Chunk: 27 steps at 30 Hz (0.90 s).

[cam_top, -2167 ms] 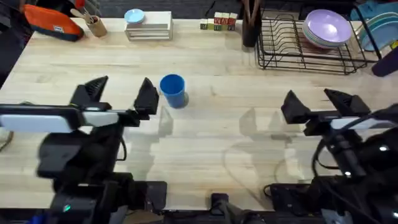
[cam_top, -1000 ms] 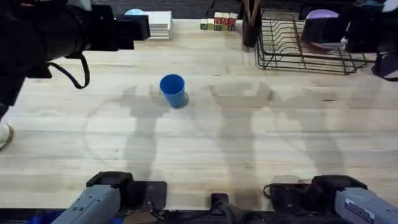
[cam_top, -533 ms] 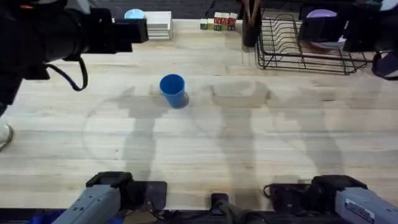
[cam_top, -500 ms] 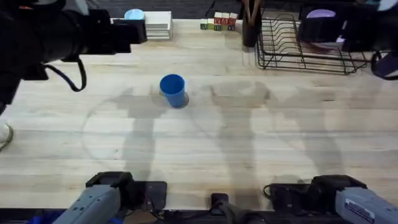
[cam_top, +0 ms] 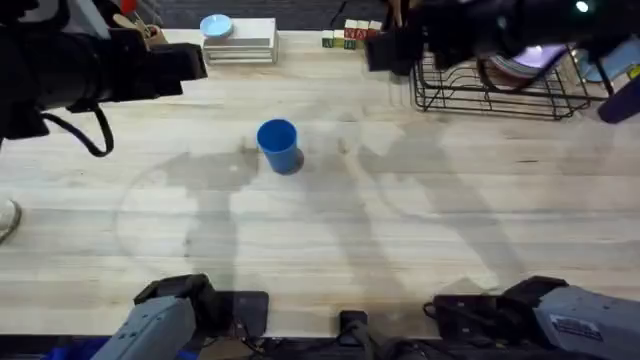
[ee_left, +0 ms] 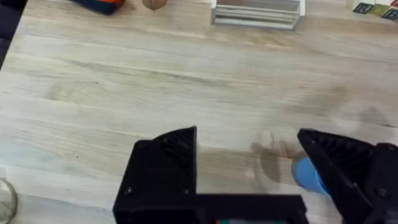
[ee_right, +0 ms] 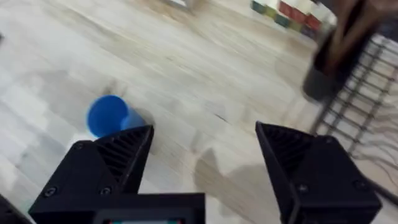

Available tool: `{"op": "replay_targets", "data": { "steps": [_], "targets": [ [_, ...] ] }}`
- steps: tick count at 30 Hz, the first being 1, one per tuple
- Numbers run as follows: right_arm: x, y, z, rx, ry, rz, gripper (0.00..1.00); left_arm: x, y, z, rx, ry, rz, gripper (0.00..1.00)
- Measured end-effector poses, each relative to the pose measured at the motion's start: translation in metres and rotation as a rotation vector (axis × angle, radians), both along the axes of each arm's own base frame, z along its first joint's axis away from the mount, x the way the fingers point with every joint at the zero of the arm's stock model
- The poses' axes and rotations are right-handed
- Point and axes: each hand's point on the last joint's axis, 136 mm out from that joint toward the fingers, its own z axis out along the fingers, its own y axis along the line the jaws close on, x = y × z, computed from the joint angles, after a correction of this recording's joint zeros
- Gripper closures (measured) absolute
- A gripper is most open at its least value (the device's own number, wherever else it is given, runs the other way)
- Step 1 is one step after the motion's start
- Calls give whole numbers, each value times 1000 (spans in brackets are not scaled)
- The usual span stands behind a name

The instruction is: Pick up the cup on the table and put them onto the rack.

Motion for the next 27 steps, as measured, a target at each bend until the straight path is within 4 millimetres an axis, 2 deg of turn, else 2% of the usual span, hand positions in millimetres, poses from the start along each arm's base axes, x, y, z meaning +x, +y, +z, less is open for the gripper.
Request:
{"op": "replay_targets", "data": {
  "steps": [6,13,16,22,27],
  "targets": [
    [6,42,8,-7,14,87,8,-2,-1,-2,1,11,-4,6],
    [6,81,0,-33,62,165,8,-2,-1,-3,2,16,-6,8],
    [-9,111,-20,-63,108,240,8,-2,-1,-3,4,16,-7,8],
    [-23,130,-47,-108,175,292,8,-2,-1,-3,4,17,-8,6],
    [-34,134,-69,-156,244,314,8,-2,-1,-3,4,17,-8,8]
  ]
}}
